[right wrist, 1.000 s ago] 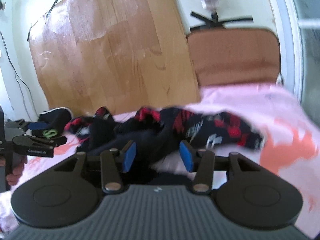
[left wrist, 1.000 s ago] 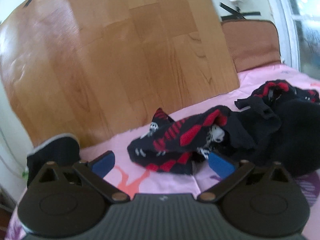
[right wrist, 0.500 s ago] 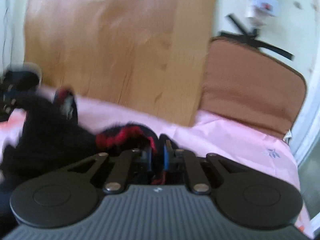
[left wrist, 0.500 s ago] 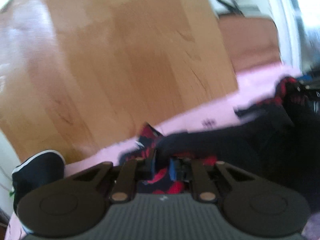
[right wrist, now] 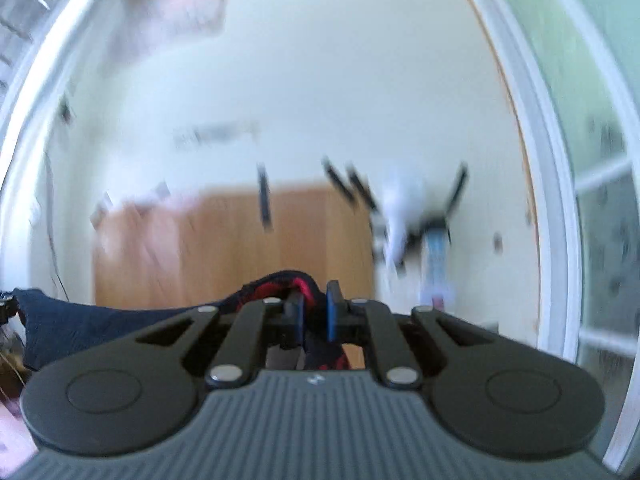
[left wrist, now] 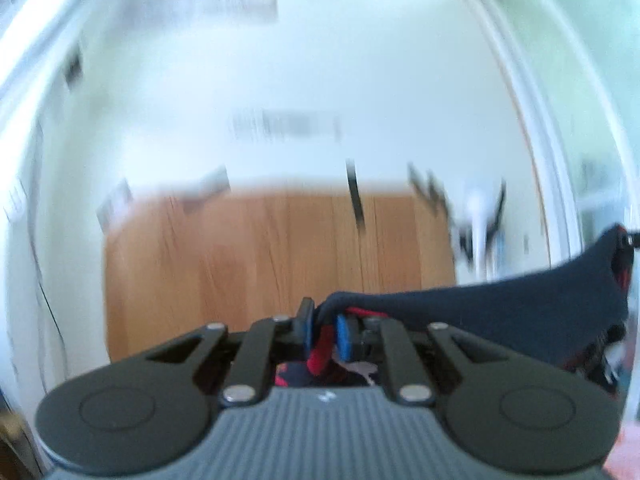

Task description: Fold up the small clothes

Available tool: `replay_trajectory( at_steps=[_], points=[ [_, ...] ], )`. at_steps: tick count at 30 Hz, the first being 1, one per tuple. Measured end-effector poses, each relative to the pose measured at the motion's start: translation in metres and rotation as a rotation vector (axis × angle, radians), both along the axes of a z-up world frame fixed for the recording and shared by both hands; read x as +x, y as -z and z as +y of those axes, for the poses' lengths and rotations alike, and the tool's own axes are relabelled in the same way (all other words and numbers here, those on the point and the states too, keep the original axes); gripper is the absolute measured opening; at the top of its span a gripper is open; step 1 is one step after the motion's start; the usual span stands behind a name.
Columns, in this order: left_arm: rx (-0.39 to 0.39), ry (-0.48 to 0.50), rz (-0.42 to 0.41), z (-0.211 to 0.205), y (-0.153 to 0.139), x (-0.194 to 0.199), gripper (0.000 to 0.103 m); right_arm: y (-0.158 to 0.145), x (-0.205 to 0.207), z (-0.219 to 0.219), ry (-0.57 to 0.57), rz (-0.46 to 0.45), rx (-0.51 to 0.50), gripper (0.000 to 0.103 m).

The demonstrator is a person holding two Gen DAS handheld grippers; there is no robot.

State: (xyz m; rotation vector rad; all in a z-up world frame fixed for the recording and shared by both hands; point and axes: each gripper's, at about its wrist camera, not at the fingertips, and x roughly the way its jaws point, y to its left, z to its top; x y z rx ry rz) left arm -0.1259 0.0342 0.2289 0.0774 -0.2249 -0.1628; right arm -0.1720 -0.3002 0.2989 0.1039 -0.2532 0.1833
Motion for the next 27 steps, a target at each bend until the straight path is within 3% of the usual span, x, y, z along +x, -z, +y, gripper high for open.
replay_trajectory(
  at_steps=[2,5,8,10,14,17,20,22,23,24,27],
  points=[
    [-0.011,-0.023,-0.082,0.003,-0.028,-0.028,0.008,-0.015,-0.019,-0.001,-0.028,-0.042,-0.001,0.013],
    [0.007,-0.029,-0.121,-0.003,-0.057,-0.048,0.008,-0.033,-0.041,-0.003,-0.034,-0.092,-0.003,0.013],
    [0.048,-0.059,-0.121,-0.014,-0.067,-0.041,0.008,-0.040,-0.040,-0.005,-0.028,-0.098,0.000,0.013],
    [0.062,-0.079,-0.079,-0.019,-0.064,-0.022,0.008,-0.034,-0.025,-0.005,-0.036,-0.065,-0.010,0.014],
    [0.067,-0.092,0.098,-0.018,-0.035,0.051,0.008,-0.002,0.022,-0.002,-0.025,0.052,-0.019,0.013],
    [0.092,-0.148,0.249,-0.027,0.006,0.129,0.008,0.032,0.089,-0.005,-0.008,0.182,0.014,0.014],
    [0.117,-0.208,0.473,-0.037,0.067,0.222,0.017,0.085,0.185,0.014,0.083,0.362,-0.060,0.021],
    [0.164,-0.291,0.710,-0.042,0.122,0.272,0.015,0.136,0.241,0.022,0.181,0.560,-0.117,0.035],
    [0.145,-0.290,0.805,-0.039,0.145,0.280,0.012,0.160,0.257,0.020,0.188,0.666,-0.084,0.032],
    [0.113,-0.260,0.837,-0.033,0.156,0.276,0.011,0.175,0.260,0.013,0.148,0.723,-0.009,0.030],
    [0.101,-0.154,0.820,-0.013,0.178,0.233,0.016,0.202,0.248,-0.004,-0.078,0.798,0.187,0.032]
  ],
)
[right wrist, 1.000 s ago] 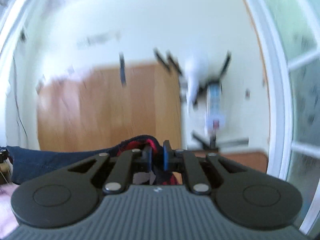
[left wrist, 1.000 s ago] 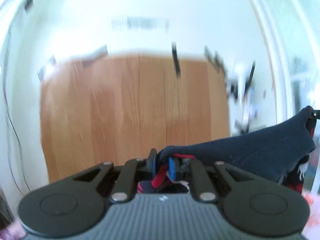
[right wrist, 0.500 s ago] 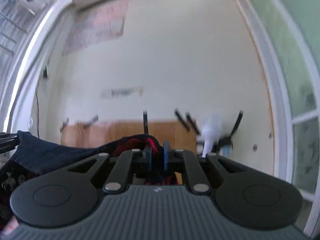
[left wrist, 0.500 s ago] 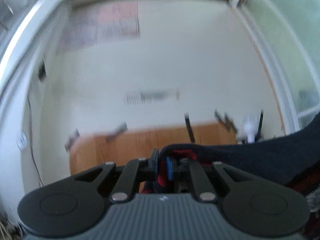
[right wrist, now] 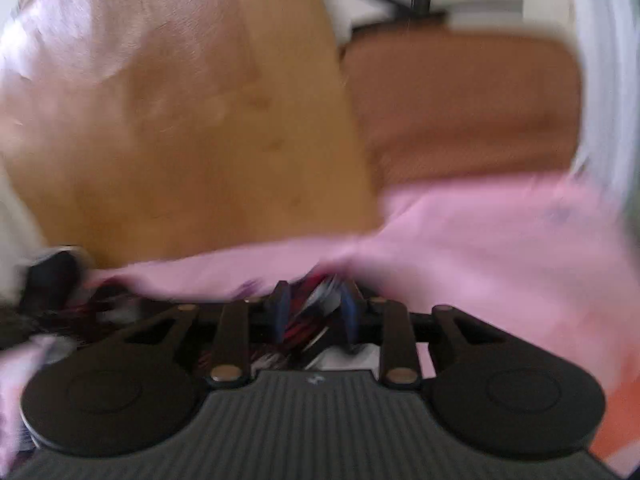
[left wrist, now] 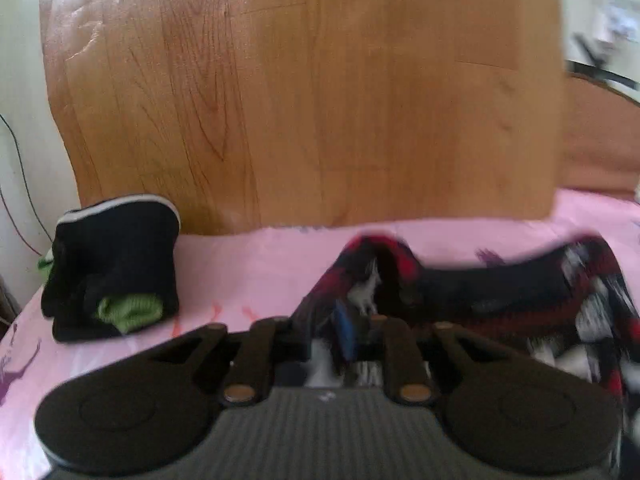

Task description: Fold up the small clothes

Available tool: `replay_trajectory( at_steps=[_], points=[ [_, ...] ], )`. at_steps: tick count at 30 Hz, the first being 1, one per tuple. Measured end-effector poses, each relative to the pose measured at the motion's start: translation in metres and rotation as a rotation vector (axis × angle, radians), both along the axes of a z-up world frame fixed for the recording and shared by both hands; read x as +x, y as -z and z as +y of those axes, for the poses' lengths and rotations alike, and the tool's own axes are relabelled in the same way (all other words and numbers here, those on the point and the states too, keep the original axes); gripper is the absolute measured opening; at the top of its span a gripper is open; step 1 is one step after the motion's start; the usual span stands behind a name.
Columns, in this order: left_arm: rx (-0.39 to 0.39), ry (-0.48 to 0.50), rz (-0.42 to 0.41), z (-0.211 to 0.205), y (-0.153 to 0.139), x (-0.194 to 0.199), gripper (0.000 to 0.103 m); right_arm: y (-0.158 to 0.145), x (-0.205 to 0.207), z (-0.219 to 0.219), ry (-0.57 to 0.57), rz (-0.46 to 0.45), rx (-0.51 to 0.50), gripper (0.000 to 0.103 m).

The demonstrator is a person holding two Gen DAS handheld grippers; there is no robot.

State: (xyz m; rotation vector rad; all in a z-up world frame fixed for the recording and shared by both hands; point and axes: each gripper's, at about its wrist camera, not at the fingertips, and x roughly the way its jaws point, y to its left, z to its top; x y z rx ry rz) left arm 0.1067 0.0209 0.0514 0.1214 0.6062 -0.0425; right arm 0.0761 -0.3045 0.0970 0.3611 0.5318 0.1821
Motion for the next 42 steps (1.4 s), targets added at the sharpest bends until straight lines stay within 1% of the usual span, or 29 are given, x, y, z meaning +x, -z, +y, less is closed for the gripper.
replay_trajectory(
  at_steps=[2,3,5,8,10,11,12,13,15,16,17,18,19,20,21,23,26,28,30,32,33,34,36,37,38,39,40,41,42],
  points=[
    [-0.016,0.043,-0.013,0.014,0.008,-0.033,0.016,0.006,0.001,0.005,-0.092,0.044,0.073,0.032],
    [-0.023,0.061,-0.011,0.018,0.008,-0.039,0.017,0.006,0.003,0.010,-0.132,0.056,0.099,0.032],
    [-0.048,0.097,-0.002,0.027,0.012,-0.062,0.017,0.008,0.015,0.026,-0.211,0.087,0.124,0.032],
    [-0.080,0.134,-0.009,0.037,0.022,-0.103,0.017,0.017,0.036,0.064,-0.330,0.141,0.078,0.032],
    [-0.083,0.125,-0.008,0.045,0.033,-0.127,0.017,0.031,0.055,0.088,-0.359,0.202,0.025,0.032],
    [-0.089,0.107,-0.005,0.052,0.038,-0.137,0.017,0.040,0.069,0.098,-0.351,0.236,-0.005,0.032],
    [-0.102,0.090,0.003,0.059,0.040,-0.145,0.017,0.047,0.082,0.105,-0.338,0.253,-0.032,0.028],
    [-0.129,0.073,0.023,0.067,0.044,-0.153,0.017,0.050,0.100,0.111,-0.323,0.237,-0.055,0.027],
    [-0.174,0.043,0.058,0.077,0.051,-0.165,0.017,0.043,0.142,0.124,-0.267,0.210,-0.089,0.027],
    [-0.177,0.030,0.063,0.079,0.053,-0.172,0.017,0.040,0.167,0.129,-0.214,0.189,-0.106,0.027],
    [-0.166,0.021,0.053,0.079,0.052,-0.176,0.017,0.034,0.185,0.134,-0.164,0.133,-0.128,0.028],
    [-0.153,0.013,0.043,0.079,0.050,-0.180,0.019,0.028,0.200,0.137,-0.099,0.093,-0.164,0.033],
    [-0.143,0.000,0.034,0.079,0.049,-0.183,0.022,0.022,0.208,0.138,-0.035,0.085,-0.183,0.036],
    [-0.144,-0.006,0.029,0.079,0.048,-0.184,0.027,0.018,0.213,0.137,-0.003,0.094,-0.168,0.036],
    [-0.149,-0.006,0.029,0.081,0.047,-0.185,0.029,0.013,0.213,0.134,-0.016,0.098,-0.128,0.036],
    [-0.164,0.004,0.027,0.084,0.047,-0.182,0.030,0.004,0.195,0.127,-0.066,0.086,-0.090,0.036],
    [-0.158,0.012,0.036,0.085,0.050,-0.169,0.033,-0.007,0.138,0.106,-0.132,0.049,-0.093,0.036],
    [-0.122,-0.010,0.044,0.083,0.053,-0.156,0.034,-0.012,0.083,0.084,-0.155,0.007,-0.130,0.041],
    [-0.074,-0.031,0.029,0.080,0.052,-0.143,0.035,-0.010,0.032,0.060,-0.149,-0.031,-0.186,0.055],
    [-0.056,-0.067,0.025,0.084,0.051,-0.128,0.025,-0.001,-0.018,0.038,-0.115,-0.043,-0.260,0.058],
    [-0.048,-0.086,0.019,0.086,0.050,-0.121,0.023,0.007,-0.033,0.028,-0.103,-0.036,-0.285,0.060],
    [-0.020,-0.123,0.007,0.090,0.049,-0.111,0.020,0.016,-0.053,0.020,-0.091,-0.020,-0.304,0.061],
    [0.038,-0.231,-0.036,0.101,0.045,-0.094,0.011,0.033,-0.082,0.006,-0.060,0.026,-0.316,0.062],
    [0.063,-0.307,-0.042,0.109,0.042,-0.086,0.005,0.042,-0.095,0.001,-0.053,0.045,-0.313,0.062],
    [0.054,-0.373,-0.023,0.118,0.037,-0.082,0.005,0.051,-0.108,-0.002,-0.046,0.063,-0.302,0.063],
    [-0.029,-0.397,-0.004,0.132,0.029,-0.083,0.006,0.058,-0.118,-0.004,-0.044,0.078,-0.291,0.065],
    [-0.112,-0.382,-0.001,0.142,0.023,-0.088,0.010,0.064,-0.128,-0.005,-0.050,0.091,-0.283,0.065],
    [-0.173,-0.362,-0.005,0.148,0.018,-0.096,0.012,0.070,-0.138,-0.005,-0.060,0.102,-0.282,0.065],
    [-0.193,-0.336,-0.013,0.149,0.013,-0.106,0.016,0.075,-0.142,-0.002,-0.074,0.115,-0.284,0.056]
  ],
)
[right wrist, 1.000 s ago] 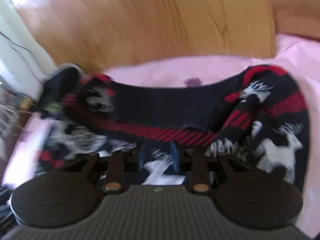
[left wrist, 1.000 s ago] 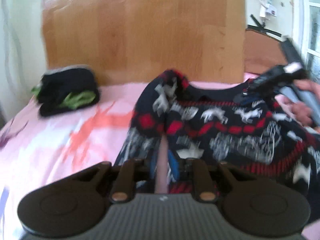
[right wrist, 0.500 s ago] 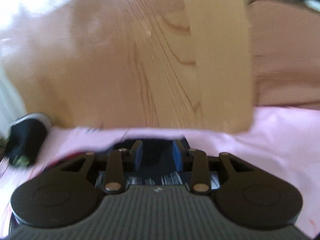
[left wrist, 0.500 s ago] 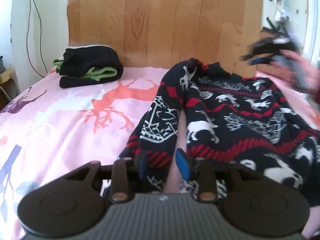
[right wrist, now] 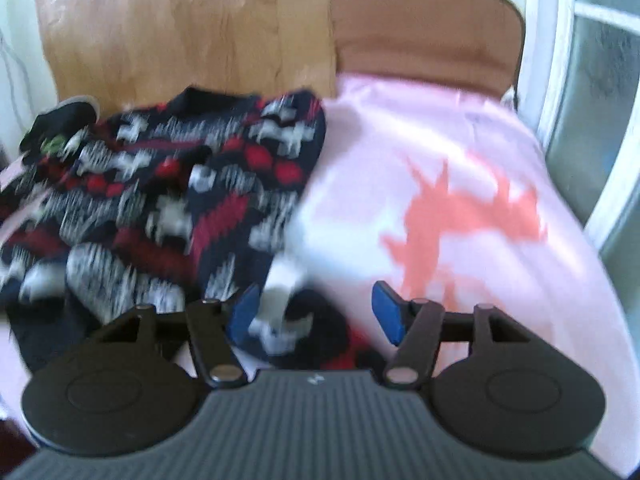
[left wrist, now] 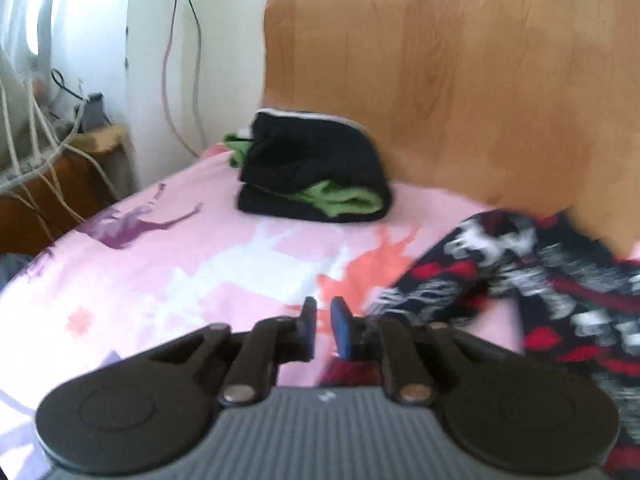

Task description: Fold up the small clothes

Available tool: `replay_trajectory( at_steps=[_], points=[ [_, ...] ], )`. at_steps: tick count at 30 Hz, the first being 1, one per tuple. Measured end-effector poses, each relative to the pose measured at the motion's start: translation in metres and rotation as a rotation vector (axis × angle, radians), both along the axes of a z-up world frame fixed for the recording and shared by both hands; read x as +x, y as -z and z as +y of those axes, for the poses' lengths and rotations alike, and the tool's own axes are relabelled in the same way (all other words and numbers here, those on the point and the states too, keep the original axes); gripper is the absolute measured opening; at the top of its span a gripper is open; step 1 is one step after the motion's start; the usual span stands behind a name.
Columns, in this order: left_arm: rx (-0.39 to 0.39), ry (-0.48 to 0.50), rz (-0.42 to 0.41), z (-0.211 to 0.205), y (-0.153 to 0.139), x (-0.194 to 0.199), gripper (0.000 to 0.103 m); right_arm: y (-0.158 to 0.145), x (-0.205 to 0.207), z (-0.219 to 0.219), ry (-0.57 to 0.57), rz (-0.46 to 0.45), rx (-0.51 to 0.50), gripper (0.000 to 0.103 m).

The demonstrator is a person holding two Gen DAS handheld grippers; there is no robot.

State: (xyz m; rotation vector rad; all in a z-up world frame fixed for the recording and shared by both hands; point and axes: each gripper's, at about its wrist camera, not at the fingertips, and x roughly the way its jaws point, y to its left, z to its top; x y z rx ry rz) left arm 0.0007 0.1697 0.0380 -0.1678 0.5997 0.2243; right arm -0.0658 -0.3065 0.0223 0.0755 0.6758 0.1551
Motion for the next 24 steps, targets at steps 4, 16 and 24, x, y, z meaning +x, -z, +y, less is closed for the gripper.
replay_trajectory(
  at_steps=[4,16,24],
  points=[
    [0.006,0.206,-0.027,-0.023,-0.008,-0.048,0.052,-0.005,-0.002,0.008,0.044,-0.060,-0.193,0.018],
    [-0.221,0.462,0.094,-0.041,0.023,-0.115,0.086,-0.022,0.011,-0.055,0.195,-0.118,0.261,0.049],
    [-0.428,0.492,0.212,-0.031,0.043,-0.104,0.033,0.046,-0.012,0.072,-0.143,-0.009,0.427,0.043]
  ],
)
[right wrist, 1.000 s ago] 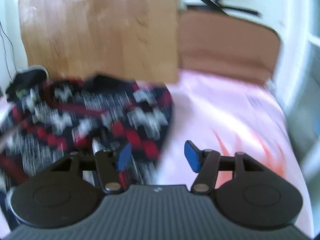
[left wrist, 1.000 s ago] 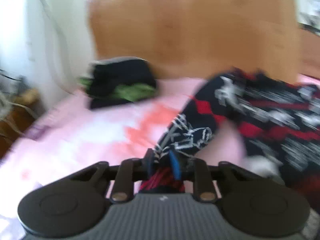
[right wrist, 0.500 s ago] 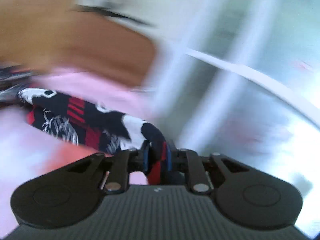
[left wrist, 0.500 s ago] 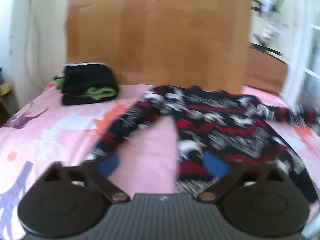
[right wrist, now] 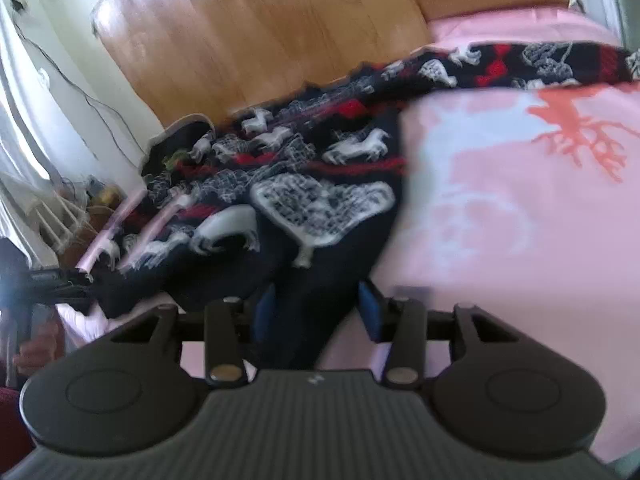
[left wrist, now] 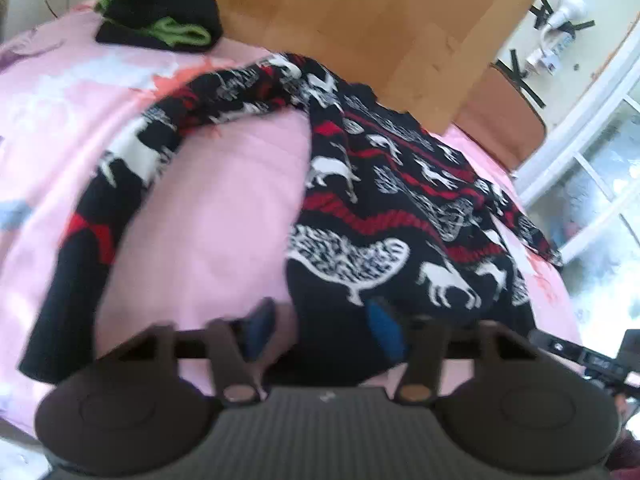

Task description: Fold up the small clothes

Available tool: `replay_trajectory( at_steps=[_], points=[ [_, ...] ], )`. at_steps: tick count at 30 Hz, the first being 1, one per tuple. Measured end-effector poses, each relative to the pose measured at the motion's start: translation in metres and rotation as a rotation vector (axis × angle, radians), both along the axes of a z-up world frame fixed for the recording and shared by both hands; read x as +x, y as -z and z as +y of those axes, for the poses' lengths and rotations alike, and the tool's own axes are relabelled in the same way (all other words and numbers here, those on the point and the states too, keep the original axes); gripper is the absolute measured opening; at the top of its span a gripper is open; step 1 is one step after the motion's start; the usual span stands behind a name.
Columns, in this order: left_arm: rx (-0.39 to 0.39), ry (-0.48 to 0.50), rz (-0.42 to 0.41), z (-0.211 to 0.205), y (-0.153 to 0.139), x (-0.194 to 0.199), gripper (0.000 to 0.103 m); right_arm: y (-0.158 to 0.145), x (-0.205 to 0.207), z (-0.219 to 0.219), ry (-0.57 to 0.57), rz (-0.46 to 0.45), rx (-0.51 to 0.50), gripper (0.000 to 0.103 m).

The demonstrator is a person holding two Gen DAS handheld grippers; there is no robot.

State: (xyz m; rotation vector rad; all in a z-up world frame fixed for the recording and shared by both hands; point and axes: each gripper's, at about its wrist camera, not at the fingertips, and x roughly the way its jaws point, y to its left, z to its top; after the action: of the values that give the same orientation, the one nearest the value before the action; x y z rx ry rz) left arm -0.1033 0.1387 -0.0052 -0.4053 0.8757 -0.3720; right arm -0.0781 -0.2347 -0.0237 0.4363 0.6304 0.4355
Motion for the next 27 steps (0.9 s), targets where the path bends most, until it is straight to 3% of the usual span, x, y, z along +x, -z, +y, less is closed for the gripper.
replay_trajectory(
  at_steps=[1,2,4,8,11,13,15,17,18,23,24,27],
  points=[
    [-0.012,0.019,0.020,-0.003,0.003,0.003,0.008,-0.002,0.000,0.003,0.005,-0.015,-0.026,0.028],
    [-0.016,0.021,0.040,-0.006,0.006,0.006,0.008,-0.005,0.004,0.007,0.010,-0.007,-0.057,0.009],
    [-0.020,0.015,0.023,-0.009,0.001,0.002,0.007,-0.012,0.004,0.000,0.017,-0.017,-0.026,0.009],
    [-0.039,0.037,-0.060,0.000,-0.025,-0.026,0.007,-0.051,-0.034,-0.048,0.116,-0.105,-0.086,0.009],
    [-0.037,0.060,-0.052,0.002,-0.026,-0.043,0.008,-0.055,-0.056,-0.069,0.148,-0.091,-0.134,0.009],
    [0.023,0.035,-0.038,-0.004,-0.015,-0.046,0.013,-0.041,-0.052,-0.064,0.121,-0.053,-0.185,0.010],
    [0.085,-0.022,-0.022,-0.005,-0.001,-0.044,0.023,-0.025,-0.038,-0.050,0.107,-0.008,-0.297,0.016],
    [0.021,-0.043,-0.017,0.007,0.003,-0.045,0.028,-0.022,-0.028,-0.044,0.191,-0.028,-0.452,0.025],
    [-0.005,-0.049,-0.021,0.014,0.001,-0.047,0.029,-0.028,-0.027,-0.048,0.204,-0.057,-0.458,0.025],
    [0.018,-0.189,-0.190,0.052,-0.024,-0.073,0.058,-0.065,0.008,-0.029,0.065,-0.196,-0.243,0.026],
    [0.030,-0.233,-0.214,0.061,-0.027,-0.080,0.059,-0.068,0.015,-0.018,0.008,-0.201,-0.222,0.026],
    [0.081,-0.353,-0.232,0.085,-0.028,-0.095,0.077,-0.069,0.040,0.043,-0.187,-0.216,-0.219,0.027]
  ],
)
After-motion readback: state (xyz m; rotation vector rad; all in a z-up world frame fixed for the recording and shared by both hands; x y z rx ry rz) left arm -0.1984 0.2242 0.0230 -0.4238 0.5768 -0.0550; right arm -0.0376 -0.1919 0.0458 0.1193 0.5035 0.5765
